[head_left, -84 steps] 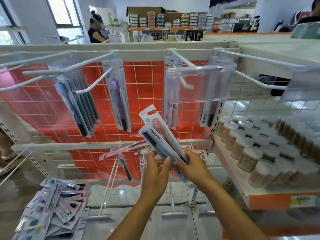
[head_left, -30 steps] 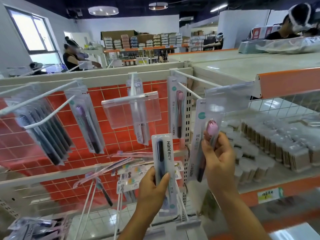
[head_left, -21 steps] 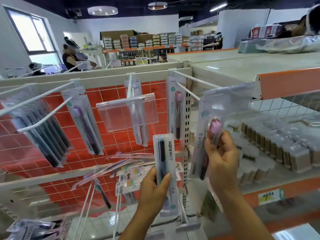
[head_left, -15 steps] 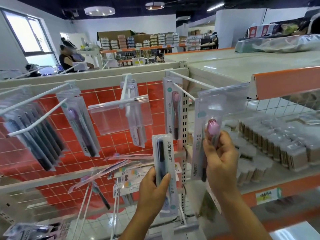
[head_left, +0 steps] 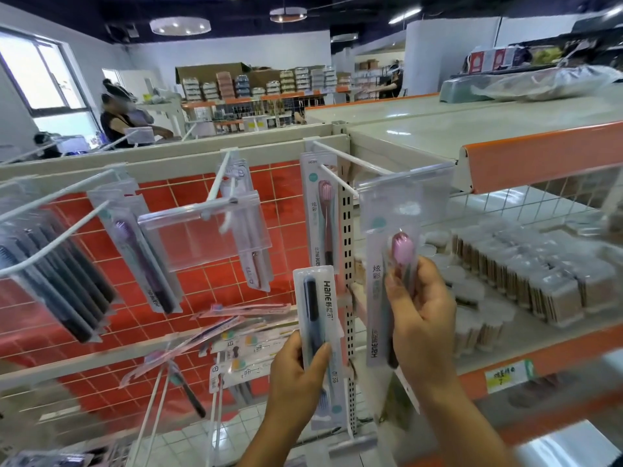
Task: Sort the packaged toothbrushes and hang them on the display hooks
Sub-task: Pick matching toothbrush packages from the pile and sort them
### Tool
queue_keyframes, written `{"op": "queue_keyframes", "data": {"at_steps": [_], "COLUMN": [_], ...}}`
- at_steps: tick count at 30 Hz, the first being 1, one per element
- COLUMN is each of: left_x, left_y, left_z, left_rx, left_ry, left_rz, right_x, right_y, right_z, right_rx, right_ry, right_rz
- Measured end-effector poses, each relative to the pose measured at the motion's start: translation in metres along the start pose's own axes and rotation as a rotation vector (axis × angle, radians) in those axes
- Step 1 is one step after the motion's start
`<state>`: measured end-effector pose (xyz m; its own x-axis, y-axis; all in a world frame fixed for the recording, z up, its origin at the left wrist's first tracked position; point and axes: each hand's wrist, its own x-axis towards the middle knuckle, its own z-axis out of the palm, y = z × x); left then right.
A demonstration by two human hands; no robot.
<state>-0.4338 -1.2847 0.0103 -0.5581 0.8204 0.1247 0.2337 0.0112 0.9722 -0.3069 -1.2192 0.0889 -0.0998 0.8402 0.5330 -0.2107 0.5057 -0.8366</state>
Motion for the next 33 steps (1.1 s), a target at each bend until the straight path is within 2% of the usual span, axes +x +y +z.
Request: {"op": "queue_keyframes", "data": {"at_steps": [12,22,29,33], "left_x": [-0.001,0.004,0.008,0.012], "left_y": [-0.006,-0.010,-0.014,-0.011], "left_z": [0.002,0.000,-0.007,-0.017], "left_rx": [-0.022,0.014,0.064,0.013], "left_ry": [0.002,0.011,0.041,0.068], "left_rz": [-0.030,0.017,0.000,-0.008], "right_x": [0.002,0.013,0.063,0.101], "right_y": [-0.004,0.011,0.046,0.061], "right_z": [0.003,0.012,0.040,0.059], "right_rx": [-0.039,-0.014,-0.068,-0.130], "right_ry": [-0.059,-0.085,-0.204,-0.287], "right_rz": [-0.005,0.060,0.184,0.154]}}
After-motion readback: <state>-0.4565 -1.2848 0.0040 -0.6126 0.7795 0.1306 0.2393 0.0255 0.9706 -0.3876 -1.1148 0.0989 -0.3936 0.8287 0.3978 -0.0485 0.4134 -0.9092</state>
